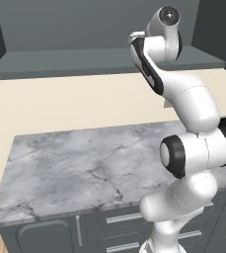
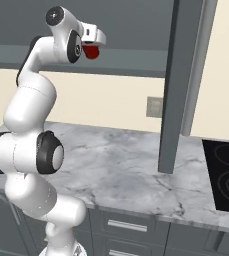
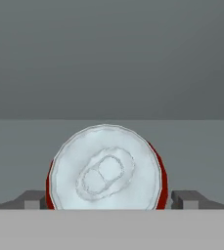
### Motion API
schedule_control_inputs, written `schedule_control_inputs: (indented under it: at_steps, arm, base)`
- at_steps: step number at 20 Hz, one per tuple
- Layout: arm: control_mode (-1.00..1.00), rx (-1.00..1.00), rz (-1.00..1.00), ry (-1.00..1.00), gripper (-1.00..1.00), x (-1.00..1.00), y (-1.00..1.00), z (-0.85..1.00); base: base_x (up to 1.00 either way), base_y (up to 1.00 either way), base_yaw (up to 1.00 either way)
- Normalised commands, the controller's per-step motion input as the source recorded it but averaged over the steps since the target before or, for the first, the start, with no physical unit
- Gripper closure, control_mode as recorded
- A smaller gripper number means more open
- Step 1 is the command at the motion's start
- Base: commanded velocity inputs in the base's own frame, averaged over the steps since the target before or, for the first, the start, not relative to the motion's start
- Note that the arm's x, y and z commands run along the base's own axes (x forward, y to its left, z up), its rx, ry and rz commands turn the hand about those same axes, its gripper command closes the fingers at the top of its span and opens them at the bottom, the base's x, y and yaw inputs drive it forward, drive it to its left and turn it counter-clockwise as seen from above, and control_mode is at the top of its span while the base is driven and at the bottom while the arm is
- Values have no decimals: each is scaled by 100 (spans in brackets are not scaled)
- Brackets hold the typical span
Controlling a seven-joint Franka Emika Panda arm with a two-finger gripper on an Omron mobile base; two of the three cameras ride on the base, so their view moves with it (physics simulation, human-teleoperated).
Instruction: Sort all alcoholic drinks to one cabinet, and non-alcoholic drinks to the other.
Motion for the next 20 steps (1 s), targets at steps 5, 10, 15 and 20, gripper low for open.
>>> schedule_control_inputs:
  at_steps: [5, 10, 15, 20]
  arm:
    - [-100, 0, 0, -1, -100, 0, 0, 2]
    - [-100, 0, 0, 0, -100, 6, -2, 2]
    - [-100, 0, 0, 0, -100, 12, -7, 0]
    - [-100, 0, 0, -3, -100, 15, -12, 0]
  base:
    - [0, 0, 0]
    - [0, 0, 0]
    - [0, 0, 0]
    - [0, 0, 0]
